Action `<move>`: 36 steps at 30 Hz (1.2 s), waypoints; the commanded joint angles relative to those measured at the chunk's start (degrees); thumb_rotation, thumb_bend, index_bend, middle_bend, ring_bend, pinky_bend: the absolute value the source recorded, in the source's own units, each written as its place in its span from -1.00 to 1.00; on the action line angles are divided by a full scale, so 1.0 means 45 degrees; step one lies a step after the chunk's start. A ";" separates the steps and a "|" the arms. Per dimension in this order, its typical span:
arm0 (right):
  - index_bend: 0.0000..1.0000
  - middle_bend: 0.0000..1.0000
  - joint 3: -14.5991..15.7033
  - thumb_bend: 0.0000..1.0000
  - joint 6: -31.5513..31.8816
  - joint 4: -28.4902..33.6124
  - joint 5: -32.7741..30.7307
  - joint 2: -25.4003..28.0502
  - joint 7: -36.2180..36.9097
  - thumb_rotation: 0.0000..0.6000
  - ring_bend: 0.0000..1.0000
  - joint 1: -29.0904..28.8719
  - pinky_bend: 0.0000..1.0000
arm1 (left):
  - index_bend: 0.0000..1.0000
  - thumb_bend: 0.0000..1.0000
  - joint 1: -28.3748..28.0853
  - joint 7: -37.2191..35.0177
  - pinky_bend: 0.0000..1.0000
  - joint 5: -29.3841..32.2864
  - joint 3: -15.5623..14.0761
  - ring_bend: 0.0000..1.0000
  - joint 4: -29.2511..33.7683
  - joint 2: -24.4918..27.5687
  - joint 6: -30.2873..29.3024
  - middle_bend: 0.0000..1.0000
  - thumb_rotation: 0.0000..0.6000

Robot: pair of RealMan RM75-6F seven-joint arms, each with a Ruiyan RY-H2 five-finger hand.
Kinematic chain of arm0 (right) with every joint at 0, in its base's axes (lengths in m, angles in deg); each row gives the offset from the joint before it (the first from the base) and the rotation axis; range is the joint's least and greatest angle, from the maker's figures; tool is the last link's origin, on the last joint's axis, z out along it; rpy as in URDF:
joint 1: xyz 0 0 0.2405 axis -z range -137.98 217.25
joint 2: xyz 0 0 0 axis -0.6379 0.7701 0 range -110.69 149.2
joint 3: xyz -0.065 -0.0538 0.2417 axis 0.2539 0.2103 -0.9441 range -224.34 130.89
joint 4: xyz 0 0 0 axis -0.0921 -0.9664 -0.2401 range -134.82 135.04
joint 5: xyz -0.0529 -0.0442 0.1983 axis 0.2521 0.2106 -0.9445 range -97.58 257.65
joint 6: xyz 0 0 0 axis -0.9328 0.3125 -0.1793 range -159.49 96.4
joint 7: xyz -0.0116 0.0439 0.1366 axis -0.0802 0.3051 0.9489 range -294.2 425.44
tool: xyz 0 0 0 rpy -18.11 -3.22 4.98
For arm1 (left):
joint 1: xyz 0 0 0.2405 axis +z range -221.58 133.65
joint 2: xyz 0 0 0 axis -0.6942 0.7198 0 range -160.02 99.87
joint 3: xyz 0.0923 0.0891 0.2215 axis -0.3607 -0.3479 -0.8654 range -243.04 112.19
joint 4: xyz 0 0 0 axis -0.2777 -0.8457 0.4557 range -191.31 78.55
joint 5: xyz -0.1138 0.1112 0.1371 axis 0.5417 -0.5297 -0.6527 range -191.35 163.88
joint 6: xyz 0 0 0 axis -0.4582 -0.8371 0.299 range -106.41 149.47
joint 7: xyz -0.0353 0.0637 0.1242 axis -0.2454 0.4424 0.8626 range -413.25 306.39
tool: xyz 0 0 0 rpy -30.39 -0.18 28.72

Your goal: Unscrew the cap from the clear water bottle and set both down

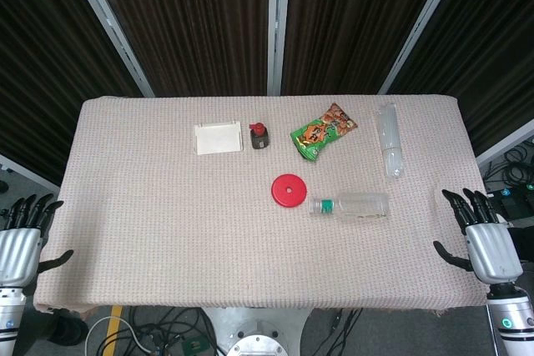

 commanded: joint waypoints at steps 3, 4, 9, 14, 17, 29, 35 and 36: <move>-0.93 -0.76 0.0013 -0.66 -0.0042 -0.0043 0.0007 -0.0007 0.0052 1.00 -1.00 -0.0028 -1.00 | -0.67 -0.93 0.0057 0.0039 -1.00 0.0037 -0.0024 -1.00 0.0076 0.0029 -0.0027 -0.82 1.00; -0.93 -0.76 0.0021 -0.66 -0.0049 -0.0054 0.0007 -0.0009 0.0072 1.00 -1.00 -0.0030 -1.00 | -0.67 -0.93 0.0070 0.0065 -1.00 0.0035 -0.0041 -1.00 0.0082 0.0008 -0.0030 -0.82 1.00; -0.93 -0.76 0.0071 -0.66 -0.0093 -0.0018 -0.0001 0.0009 0.0228 1.00 -1.00 -0.0029 -1.00 | -0.67 -0.93 0.0110 0.0077 -1.00 0.0021 -0.0034 -1.00 0.0120 0.0038 -0.0103 -0.82 1.00; -0.93 -0.76 0.0156 -0.67 -0.0929 0.0317 -0.0233 -0.0019 0.0190 1.00 -1.00 -0.0351 -1.00 | -0.67 -0.93 0.0083 0.0036 -1.00 0.0020 0.0005 -1.00 0.0098 -0.0006 -0.0092 -0.82 1.00; -0.94 -0.76 0.0083 -0.70 -0.2144 0.0645 -0.0774 -0.0074 -0.0385 1.00 -1.00 -0.0902 -1.00 | -0.67 -0.93 0.0039 0.0035 -1.00 -0.0006 -0.0002 -1.00 0.0082 -0.0014 -0.0021 -0.82 1.00; -1.00 -0.81 -0.0995 -0.80 -0.6425 -0.0436 -0.2982 -0.1642 -0.1444 1.00 -1.00 -0.3810 -1.00 | -0.67 -0.93 0.0000 -0.0049 -1.00 0.0198 0.0005 -1.00 0.0029 -0.0009 0.0219 -0.82 1.00; -1.00 -0.75 -0.1127 -0.80 -0.8003 -0.1849 -0.3539 -0.2742 -0.1493 1.00 -1.00 -0.4987 -1.00 | -0.67 -0.93 -0.0060 -0.0097 -1.00 0.0210 0.0005 -1.00 0.0007 0.0018 0.0341 -0.82 1.00; -0.99 -0.72 -0.1145 -0.78 -0.8156 -0.2121 -0.3568 -0.2967 -0.1431 1.00 -1.00 -0.5149 -1.00 | -0.67 -0.93 -0.0062 -0.0115 -1.00 0.0207 0.0018 -1.00 -0.0003 0.0018 0.0323 -0.82 1.00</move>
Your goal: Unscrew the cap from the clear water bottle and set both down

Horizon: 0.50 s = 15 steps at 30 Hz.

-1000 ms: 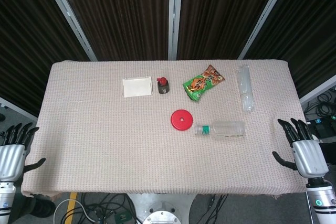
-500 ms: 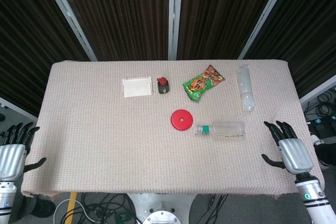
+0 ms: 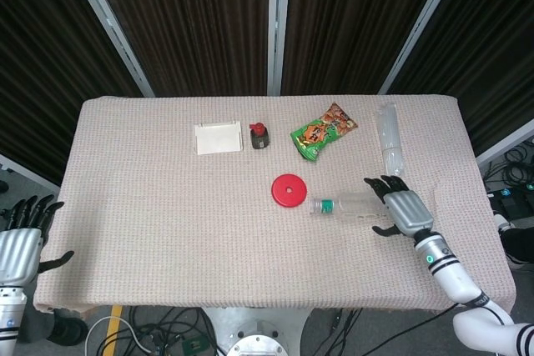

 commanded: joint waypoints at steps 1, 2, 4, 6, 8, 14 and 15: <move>-0.98 -0.69 -0.0103 -0.77 -0.0584 -0.0809 -0.0246 -0.0703 0.0041 1.00 -1.00 -0.0511 -1.00 | -0.67 -0.93 0.0001 -0.0029 -1.00 0.0000 0.0023 -1.00 -0.0018 -0.0002 -0.0034 -0.82 1.00; -0.95 -0.67 -0.0089 -0.76 -0.0636 -0.0971 -0.0235 -0.0839 0.0052 1.00 -1.00 -0.0591 -0.99 | -0.67 -0.93 0.0007 -0.0041 -1.00 0.0001 0.0031 -1.00 -0.0025 -0.0003 -0.0054 -0.82 1.00; -0.90 -0.63 -0.0036 -0.74 -0.0723 -0.1252 -0.0204 -0.1096 0.0088 1.00 -0.99 -0.0733 -0.96 | -0.67 -0.93 0.0015 -0.0058 -1.00 0.0004 0.0039 -1.00 -0.0049 -0.0005 -0.0078 -0.82 1.00; -0.85 -0.61 0.0018 -0.73 -0.0753 -0.1446 -0.0136 -0.1285 0.0240 1.00 -0.97 -0.0822 -0.92 | -0.67 -0.93 0.0013 -0.0048 -1.00 0.0016 0.0034 -1.00 -0.0053 0.0010 -0.0059 -0.82 1.00; -0.79 -0.57 0.0091 -0.70 -0.0716 -0.1608 -0.0005 -0.1411 0.0441 1.00 -0.93 -0.0866 -0.89 | -0.67 -0.93 0.0017 -0.0055 -1.00 0.0003 0.0037 -1.00 -0.0054 0.0011 -0.0080 -0.82 1.00; -0.71 -0.52 0.0279 -0.67 -0.0342 -0.1824 0.0304 -0.1464 0.0811 1.00 -0.88 -0.0811 -0.83 | -0.67 -0.93 0.0040 -0.0067 -1.00 0.0005 0.0034 -1.00 -0.0076 0.0008 -0.0116 -0.82 1.00; -0.70 -0.51 0.0299 -0.66 -0.0307 -0.1849 0.0326 -0.1463 0.0870 1.00 -0.88 -0.0805 -0.83 | -0.67 -0.93 0.0037 -0.0064 -1.00 0.0002 0.0035 -1.00 -0.0077 0.0008 -0.0116 -0.82 1.00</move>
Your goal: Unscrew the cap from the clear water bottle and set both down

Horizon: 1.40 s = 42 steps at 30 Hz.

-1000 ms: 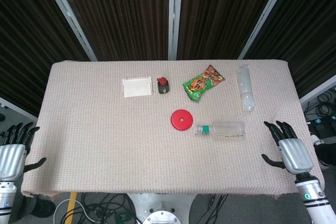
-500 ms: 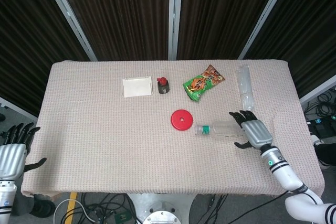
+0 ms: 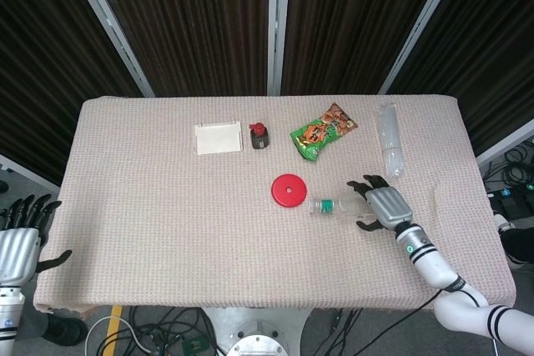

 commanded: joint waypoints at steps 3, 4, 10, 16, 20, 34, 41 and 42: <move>-0.63 -0.48 0.0083 -0.61 0.0114 -0.0202 0.0106 -0.0044 0.0373 1.00 -0.84 0.0003 -0.78 | -0.67 -0.93 -0.0015 0.0014 -1.00 -0.0010 0.0003 -1.00 -0.0005 -0.0010 0.0012 -0.82 1.00; -0.60 -0.47 0.0087 -0.60 0.0127 -0.0252 0.0132 -0.0064 0.0454 1.00 -0.83 -0.0013 -0.76 | -0.67 -0.93 -0.0020 0.0020 -1.00 -0.0007 0.0006 -1.00 0.0000 -0.0012 0.0017 -0.82 1.00; -0.29 -0.29 0.0189 -0.39 0.0623 -0.0848 0.0782 -0.0488 0.1294 1.00 -0.64 -0.0084 -0.45 | -0.67 -0.93 -0.0104 0.0092 -1.00 -0.0135 -0.0015 -1.00 0.0084 0.0046 0.0082 -0.82 1.00; 0.03 -0.12 0.0367 -0.32 0.2012 -0.1291 0.1864 -0.0725 0.2748 1.00 -0.42 0.0135 -0.22 | -0.67 -0.93 -0.0404 -0.0175 -1.00 -0.0767 -0.0029 -1.00 0.0237 0.0207 0.0116 -0.82 1.00; 0.07 -0.10 0.0482 -0.31 0.3177 -0.1159 0.2785 -0.0704 0.4805 1.00 -0.40 0.0248 -0.19 | -0.67 -0.93 -0.0878 -0.0791 -1.00 -0.1626 0.0051 -1.00 0.0475 0.0365 0.0116 -0.82 1.00; 0.08 -0.10 0.0555 -0.21 0.5395 -0.1889 0.4415 -0.2376 1.0048 1.00 -0.40 -0.0442 -0.19 | -0.67 -0.94 -0.3918 -0.3572 -1.00 -0.4452 0.0755 -1.00 0.1072 -0.0162 0.0974 -0.82 1.00; 0.08 -0.10 0.0422 -0.19 0.4750 -0.1469 0.4437 -0.2688 1.0355 1.00 -0.41 -0.1277 -0.19 | -0.67 -0.93 -0.5258 -0.4208 -1.00 -0.4470 0.1485 -1.00 0.0864 -0.1268 0.1251 -0.83 1.00; 0.08 -0.10 0.0390 -0.19 0.4609 -0.1357 0.4400 -0.2693 1.0342 1.00 -0.41 -0.1409 -0.19 | -0.67 -0.93 -0.5430 -0.4144 -1.00 -0.4438 0.1560 -1.00 0.0824 -0.1442 0.1316 -0.83 1.00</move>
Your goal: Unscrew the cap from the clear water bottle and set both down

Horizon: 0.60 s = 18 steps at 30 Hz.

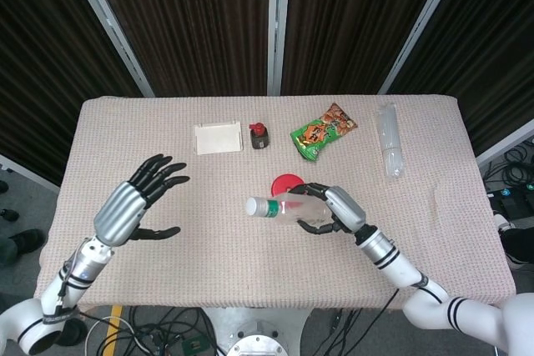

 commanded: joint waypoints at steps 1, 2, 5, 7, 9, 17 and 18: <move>0.08 -0.10 -0.0090 -0.19 -0.0326 0.0275 -0.0055 -0.0058 0.0015 1.00 -0.41 -0.0309 -0.19 | -0.67 -0.93 -0.0453 0.0049 -1.00 0.0044 0.0261 -1.00 -0.0130 -0.0466 0.0194 -0.83 1.00; 0.08 -0.10 -0.0116 -0.18 -0.0407 0.0361 -0.0090 -0.0065 0.0003 1.00 -0.41 -0.0390 -0.19 | -0.67 -0.93 -0.0561 0.0089 -1.00 0.0068 0.0298 -1.00 -0.0144 -0.0597 0.0226 -0.83 1.00; 0.08 -0.10 -0.0143 -0.17 -0.0536 0.0635 -0.0124 -0.0073 -0.0045 1.00 -0.41 -0.0590 -0.19 | -0.67 -0.93 -0.0850 0.0291 -1.00 0.0149 0.0386 -1.00 -0.0278 -0.1044 0.0264 -0.83 1.00; 0.08 -0.10 -0.0145 -0.17 -0.0578 0.0778 -0.0144 -0.0080 -0.0195 1.00 -0.41 -0.0681 -0.19 | -0.67 -0.93 -0.1012 0.0534 -1.00 0.0173 0.0413 -1.00 -0.0428 -0.1314 0.0273 -0.83 1.00; 0.08 -0.10 -0.0151 -0.16 -0.0607 0.0932 -0.0190 -0.0095 -0.0284 1.00 -0.41 -0.0750 -0.19 | -0.67 -0.93 -0.1148 0.0704 -1.00 0.0208 0.0411 -1.00 -0.0531 -0.1535 0.0286 -0.83 1.00; 0.08 -0.10 -0.0163 -0.16 -0.0514 0.1163 -0.0322 -0.0207 -0.0561 1.00 -0.41 -0.0878 -0.19 | -0.67 -0.93 -0.1471 0.0938 -1.00 0.0280 0.0281 -1.00 -0.0654 -0.1966 0.0212 -0.83 1.00; 0.08 -0.10 -0.0168 -0.16 -0.0495 0.1182 -0.0340 -0.0216 -0.0546 1.00 -0.41 -0.0894 -0.19 | -0.67 -0.93 -0.1504 0.0947 -1.00 0.0272 0.0255 -1.00 -0.0640 -0.2003 0.0180 -0.83 1.00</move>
